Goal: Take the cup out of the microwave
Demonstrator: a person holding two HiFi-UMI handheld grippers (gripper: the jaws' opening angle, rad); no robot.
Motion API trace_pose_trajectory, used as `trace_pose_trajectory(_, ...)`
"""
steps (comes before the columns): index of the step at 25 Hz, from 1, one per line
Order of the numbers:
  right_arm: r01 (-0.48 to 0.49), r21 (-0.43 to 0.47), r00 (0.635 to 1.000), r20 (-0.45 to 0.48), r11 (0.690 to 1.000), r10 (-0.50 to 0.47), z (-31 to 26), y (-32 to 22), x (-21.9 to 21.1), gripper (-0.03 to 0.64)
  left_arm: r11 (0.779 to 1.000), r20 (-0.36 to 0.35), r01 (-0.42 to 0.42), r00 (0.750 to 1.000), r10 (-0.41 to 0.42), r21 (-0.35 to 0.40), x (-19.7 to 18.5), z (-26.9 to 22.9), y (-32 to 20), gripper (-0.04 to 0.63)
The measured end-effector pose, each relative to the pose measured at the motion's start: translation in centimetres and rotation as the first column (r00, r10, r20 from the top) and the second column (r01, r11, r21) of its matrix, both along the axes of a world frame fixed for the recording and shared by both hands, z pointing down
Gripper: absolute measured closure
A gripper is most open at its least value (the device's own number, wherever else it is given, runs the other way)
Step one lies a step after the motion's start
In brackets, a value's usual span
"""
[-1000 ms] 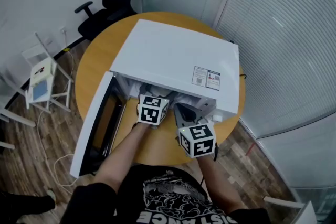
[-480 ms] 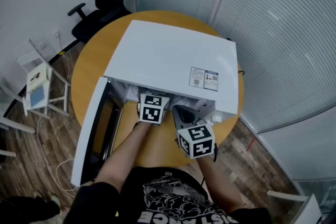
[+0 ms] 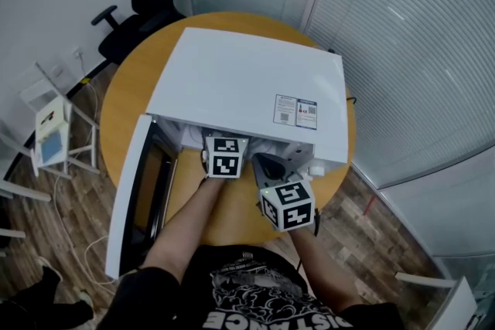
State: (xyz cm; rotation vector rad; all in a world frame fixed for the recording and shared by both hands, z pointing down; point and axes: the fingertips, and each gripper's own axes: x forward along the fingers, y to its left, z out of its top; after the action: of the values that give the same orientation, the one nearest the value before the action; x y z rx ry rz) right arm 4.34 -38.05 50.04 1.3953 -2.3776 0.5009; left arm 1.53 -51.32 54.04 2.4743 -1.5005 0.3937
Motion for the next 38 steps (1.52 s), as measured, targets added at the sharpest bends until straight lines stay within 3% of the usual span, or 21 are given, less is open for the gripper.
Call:
trace_pose_trajectory(15, -0.001, 0.032, 1.000, 0.017, 0.999, 0.001, -1.5, 0.4, 0.5, 0.601, 1.000, 0.012, 0.014, 1.000, -0.014, 0.009, -0.4, -0.7, 1.8, 0.165)
trace_pose_trajectory(38, 0.098, 0.068, 0.994, 0.033, 0.993, -0.100, -3.6, 6.2, -0.3, 0.601, 0.995, 0.006, 0.094, 0.996, -0.094, -0.008, -2.4, -2.3, 10.7, 0.166)
